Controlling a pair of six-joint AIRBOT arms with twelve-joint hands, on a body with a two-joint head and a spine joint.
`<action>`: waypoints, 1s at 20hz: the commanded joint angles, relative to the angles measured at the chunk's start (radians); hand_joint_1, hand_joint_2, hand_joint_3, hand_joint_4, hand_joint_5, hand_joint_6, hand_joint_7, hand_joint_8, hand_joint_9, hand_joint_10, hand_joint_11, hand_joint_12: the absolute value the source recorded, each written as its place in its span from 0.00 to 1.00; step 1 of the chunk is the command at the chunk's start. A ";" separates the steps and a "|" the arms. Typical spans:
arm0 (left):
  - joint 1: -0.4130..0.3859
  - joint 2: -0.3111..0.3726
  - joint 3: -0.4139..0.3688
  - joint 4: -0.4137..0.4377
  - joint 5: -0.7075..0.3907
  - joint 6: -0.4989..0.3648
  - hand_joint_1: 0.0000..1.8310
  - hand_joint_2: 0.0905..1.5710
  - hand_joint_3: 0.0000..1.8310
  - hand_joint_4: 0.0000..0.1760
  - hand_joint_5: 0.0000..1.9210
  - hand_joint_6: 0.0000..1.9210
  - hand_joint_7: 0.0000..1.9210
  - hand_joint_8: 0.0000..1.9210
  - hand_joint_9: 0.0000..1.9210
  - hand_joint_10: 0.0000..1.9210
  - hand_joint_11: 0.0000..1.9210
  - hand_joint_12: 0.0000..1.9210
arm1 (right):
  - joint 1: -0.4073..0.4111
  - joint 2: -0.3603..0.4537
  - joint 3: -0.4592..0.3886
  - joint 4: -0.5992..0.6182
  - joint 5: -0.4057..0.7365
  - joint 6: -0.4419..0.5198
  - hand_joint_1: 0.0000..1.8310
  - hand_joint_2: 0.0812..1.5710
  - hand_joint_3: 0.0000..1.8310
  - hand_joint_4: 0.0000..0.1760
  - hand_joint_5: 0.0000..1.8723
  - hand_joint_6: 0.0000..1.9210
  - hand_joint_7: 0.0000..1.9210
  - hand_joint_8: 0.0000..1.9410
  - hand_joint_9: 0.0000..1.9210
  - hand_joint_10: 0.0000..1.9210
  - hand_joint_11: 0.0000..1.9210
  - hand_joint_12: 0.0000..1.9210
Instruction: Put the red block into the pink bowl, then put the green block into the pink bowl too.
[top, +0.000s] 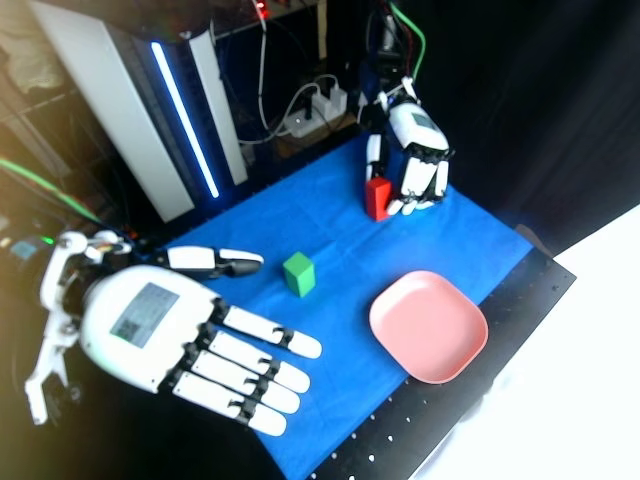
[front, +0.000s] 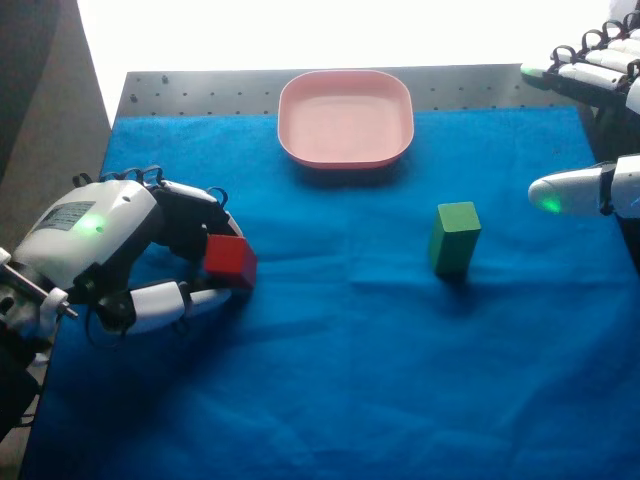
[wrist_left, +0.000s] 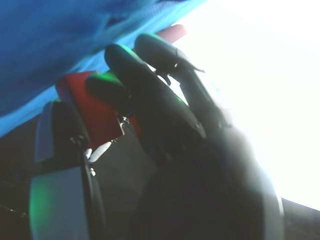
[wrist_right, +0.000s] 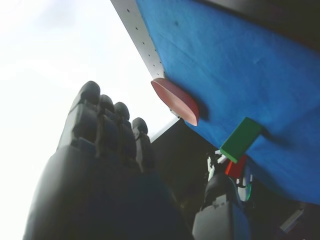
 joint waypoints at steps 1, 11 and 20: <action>-0.013 0.000 0.003 0.024 -0.128 -0.012 0.60 0.68 0.00 0.00 0.53 0.48 0.64 0.04 0.63 0.00 0.23 0.62 | 0.008 0.000 0.003 0.006 0.119 0.002 0.02 0.54 0.00 0.58 0.04 0.00 0.05 0.00 0.03 0.00 0.00 0.12; -0.029 0.017 0.012 0.021 -0.134 -0.012 0.68 0.66 0.00 0.00 0.51 0.48 0.62 0.37 0.65 0.01 0.34 0.66 | 0.008 -0.002 0.004 0.006 0.119 0.002 0.02 0.55 0.00 0.63 0.03 0.00 0.03 0.01 0.01 0.00 0.01 0.01; -0.100 0.027 0.065 0.039 -0.078 -0.012 0.68 0.67 0.00 0.00 0.50 0.50 0.60 0.40 0.63 0.00 0.33 0.57 | 0.008 -0.005 0.005 0.006 0.119 0.002 0.01 0.56 0.00 0.61 0.03 0.00 0.04 0.00 0.02 0.00 0.03 0.02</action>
